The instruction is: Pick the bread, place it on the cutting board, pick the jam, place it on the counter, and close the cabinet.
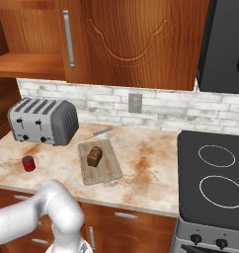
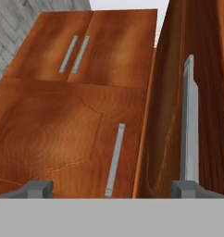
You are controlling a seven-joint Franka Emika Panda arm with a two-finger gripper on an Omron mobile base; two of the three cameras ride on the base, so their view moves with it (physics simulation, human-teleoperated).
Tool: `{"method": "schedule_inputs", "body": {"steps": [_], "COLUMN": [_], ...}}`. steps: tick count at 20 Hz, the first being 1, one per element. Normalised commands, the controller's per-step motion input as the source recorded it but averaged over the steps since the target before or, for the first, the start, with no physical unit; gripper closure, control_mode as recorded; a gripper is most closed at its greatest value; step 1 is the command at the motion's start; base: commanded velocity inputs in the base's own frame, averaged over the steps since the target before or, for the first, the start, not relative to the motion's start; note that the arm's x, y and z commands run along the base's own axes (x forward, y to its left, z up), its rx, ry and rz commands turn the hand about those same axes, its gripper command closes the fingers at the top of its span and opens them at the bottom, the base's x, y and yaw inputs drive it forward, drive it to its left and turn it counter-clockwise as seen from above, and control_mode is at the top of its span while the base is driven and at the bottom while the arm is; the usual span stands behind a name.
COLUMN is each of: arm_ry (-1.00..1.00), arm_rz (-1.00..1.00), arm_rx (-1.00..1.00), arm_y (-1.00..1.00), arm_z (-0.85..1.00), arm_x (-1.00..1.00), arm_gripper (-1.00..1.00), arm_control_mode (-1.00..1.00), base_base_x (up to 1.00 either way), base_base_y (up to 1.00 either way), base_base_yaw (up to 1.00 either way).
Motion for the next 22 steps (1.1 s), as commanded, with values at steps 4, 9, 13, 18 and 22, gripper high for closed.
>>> {"method": "schedule_inputs", "body": {"steps": [4, 9, 13, 18, 22], "arm_ry": [0.00, 0.00, 0.00, 0.00, 0.00], "arm_rz": [-0.08, -0.08, -0.08, -0.08, -0.03], "arm_rx": [0.00, 0.00, 0.00, 0.00, 0.00], "arm_y": [0.00, 0.00, 0.00, 0.00, 0.00], "arm_z": [0.00, 0.00, 0.00, 0.00, 0.00], "arm_x": [0.14, 0.14, 0.14, 0.10, 0.07], "arm_gripper": [-1.00, -1.00, -1.00, -1.00, -1.00], "arm_control_mode": [-1.00, -1.00, -1.00, -1.00, -1.00], "base_base_x": [0.00, 0.00, 0.00, 0.00, 0.00], "base_base_y": [0.00, 0.00, 0.00, 0.00, 0.00], "base_base_yaw": [0.00, 0.00, 0.00, 0.00, 0.00]}}
